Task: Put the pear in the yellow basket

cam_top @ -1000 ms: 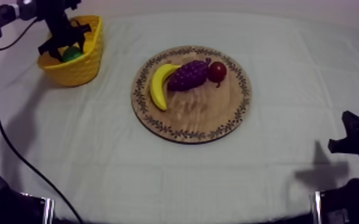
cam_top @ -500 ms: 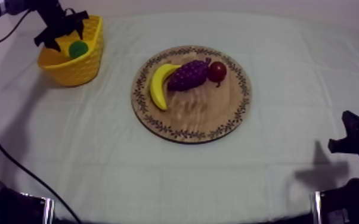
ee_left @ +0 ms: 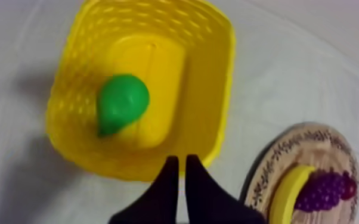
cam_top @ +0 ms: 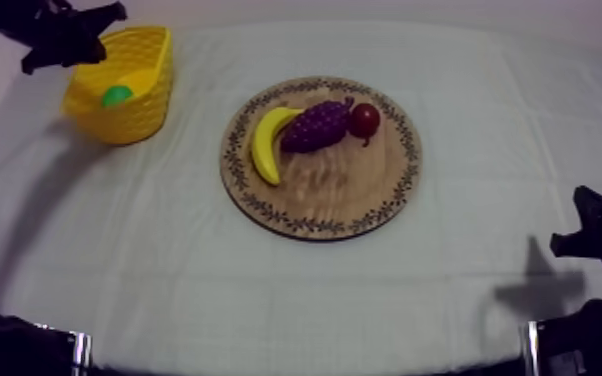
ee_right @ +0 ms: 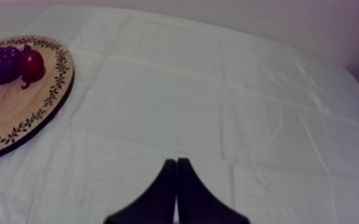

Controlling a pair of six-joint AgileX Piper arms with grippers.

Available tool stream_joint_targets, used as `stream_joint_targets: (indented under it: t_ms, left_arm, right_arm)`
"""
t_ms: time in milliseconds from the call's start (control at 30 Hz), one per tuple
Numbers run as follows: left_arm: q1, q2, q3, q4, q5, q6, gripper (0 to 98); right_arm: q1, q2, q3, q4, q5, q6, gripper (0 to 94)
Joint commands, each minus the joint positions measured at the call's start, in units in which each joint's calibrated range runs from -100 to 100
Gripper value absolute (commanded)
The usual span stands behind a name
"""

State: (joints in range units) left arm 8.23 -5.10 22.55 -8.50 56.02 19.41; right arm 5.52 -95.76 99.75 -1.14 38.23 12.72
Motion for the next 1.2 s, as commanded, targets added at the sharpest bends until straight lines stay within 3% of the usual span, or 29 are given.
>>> stream_joint_targets:
  t_ms: [0,167,367,533,700,933,1000,1167]
  left_arm:
    - [0.2,-20.5,14.4,0.05,-2.6,-1.5,0.4]
    - [-1.3,-39.7,27.8,1.58,-5.8,-5.4,0.1]
    - [-2.9,-62.4,44.8,4.24,-10.3,-14.5,0.1]
    - [-5.2,-80.3,57.7,6.03,-10.9,-18.2,0.1]
    - [-7.1,-91.5,64.4,7.41,-8.9,-18.9,0.1]
    - [-8.0,-94.3,71.3,8.29,-9.7,-20.1,0.1]
    - [-8.0,-94.4,72.8,7.68,-12.1,-18.5,0.1]
    - [-8.4,-94.5,76.5,6.77,-23.3,-11.0,0.1]
  right_arm:
    - [0.0,0.0,0.0,0.0,0.0,0.0,0.3]
    - [0.0,0.0,0.0,0.0,0.0,0.0,0.3]
    - [0.0,0.0,0.0,0.0,0.0,0.0,0.3]
    - [0.0,0.0,0.0,0.0,0.0,0.0,0.3]
    - [0.0,0.0,0.0,0.0,0.0,0.0,0.3]
    - [0.0,0.0,0.0,0.0,0.0,0.0,0.3]
    - [0.0,0.0,0.0,0.0,0.0,0.0,0.3]
    - [0.0,0.0,0.0,0.0,0.0,0.0,0.3]
